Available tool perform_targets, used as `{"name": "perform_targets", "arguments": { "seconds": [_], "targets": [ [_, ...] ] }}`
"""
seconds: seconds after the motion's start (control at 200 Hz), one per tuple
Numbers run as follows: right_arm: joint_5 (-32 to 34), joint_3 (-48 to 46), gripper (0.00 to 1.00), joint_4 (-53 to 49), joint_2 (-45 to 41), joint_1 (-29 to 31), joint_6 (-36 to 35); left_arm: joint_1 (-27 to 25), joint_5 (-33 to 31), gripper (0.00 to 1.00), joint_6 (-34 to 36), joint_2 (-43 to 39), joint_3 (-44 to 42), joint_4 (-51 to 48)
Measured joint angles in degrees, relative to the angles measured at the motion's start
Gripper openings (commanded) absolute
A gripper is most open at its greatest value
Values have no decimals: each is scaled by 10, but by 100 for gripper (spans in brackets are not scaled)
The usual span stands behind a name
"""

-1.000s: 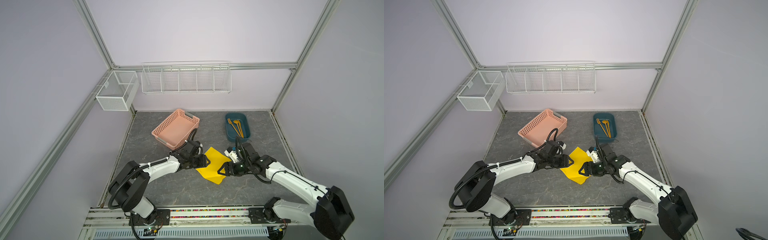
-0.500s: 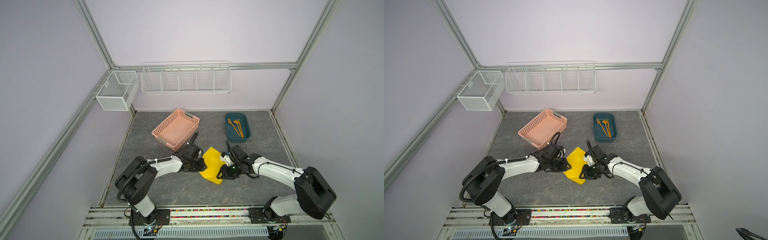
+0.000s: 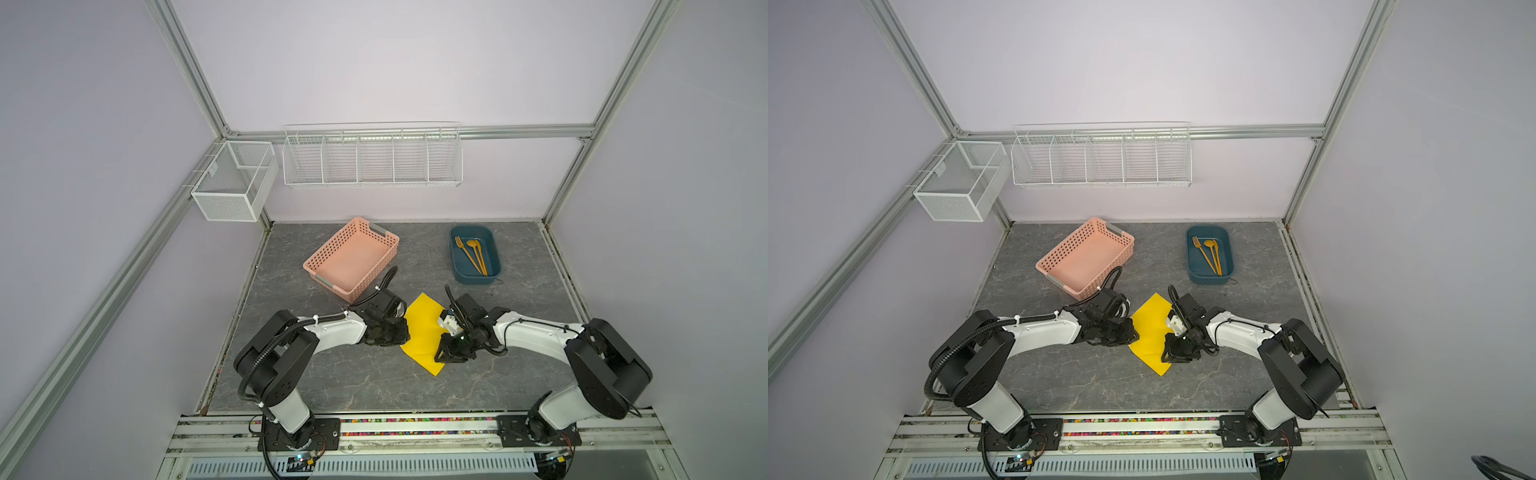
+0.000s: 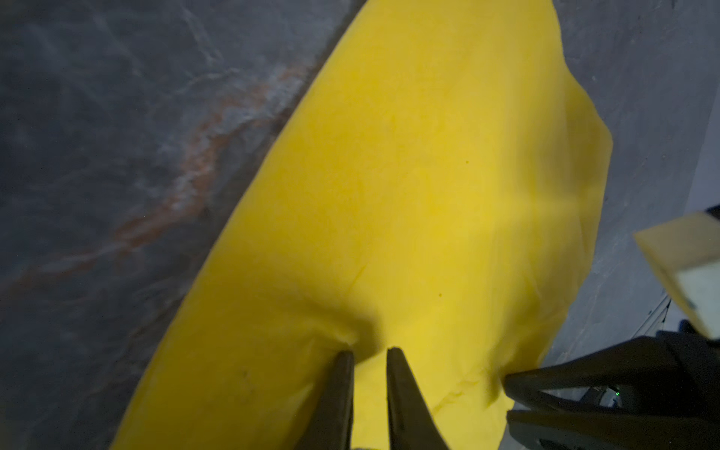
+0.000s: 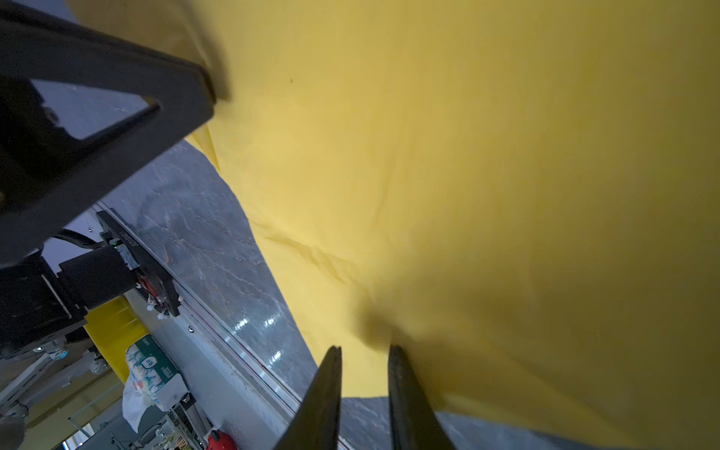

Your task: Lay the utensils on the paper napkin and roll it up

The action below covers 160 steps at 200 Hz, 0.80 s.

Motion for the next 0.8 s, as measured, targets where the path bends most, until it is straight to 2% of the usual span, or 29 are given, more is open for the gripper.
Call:
{"name": "perform_targets", "arguments": {
  "seconds": [0.445, 0.8],
  "targets": [
    [-4, 7, 21, 60, 30, 47, 35, 40, -2, 16, 14, -4, -4, -5],
    [31, 19, 20, 23, 17, 54, 43, 46, -15, 12, 24, -26, -21, -20]
  ]
}}
